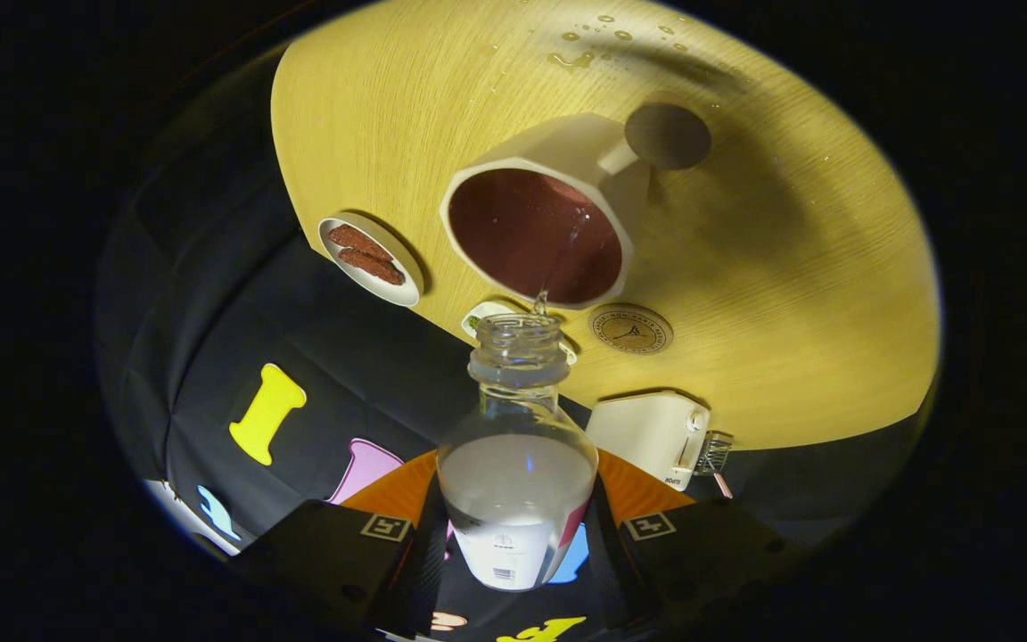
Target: Take the bottle from table, then pour the juice into the cup, finally place the bottle on the coaster
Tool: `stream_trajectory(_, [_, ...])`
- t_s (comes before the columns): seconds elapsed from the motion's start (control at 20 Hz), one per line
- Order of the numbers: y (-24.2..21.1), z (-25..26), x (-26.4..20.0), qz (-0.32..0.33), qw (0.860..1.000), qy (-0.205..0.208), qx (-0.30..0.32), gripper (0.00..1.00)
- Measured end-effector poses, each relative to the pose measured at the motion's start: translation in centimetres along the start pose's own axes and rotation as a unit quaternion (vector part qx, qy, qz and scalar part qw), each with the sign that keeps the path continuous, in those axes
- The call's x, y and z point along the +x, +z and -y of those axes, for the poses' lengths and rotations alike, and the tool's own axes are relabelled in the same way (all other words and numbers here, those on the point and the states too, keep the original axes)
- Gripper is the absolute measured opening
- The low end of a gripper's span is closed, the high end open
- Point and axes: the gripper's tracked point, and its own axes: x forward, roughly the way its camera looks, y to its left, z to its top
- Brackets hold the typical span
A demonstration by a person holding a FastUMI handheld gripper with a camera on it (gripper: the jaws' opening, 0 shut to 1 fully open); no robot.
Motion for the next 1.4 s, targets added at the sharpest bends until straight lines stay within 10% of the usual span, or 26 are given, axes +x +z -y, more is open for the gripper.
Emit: stream_trajectory(1.4, [0.2, 1.6, -0.8, 0.035, 0.989, 0.038, -0.137, 0.71])
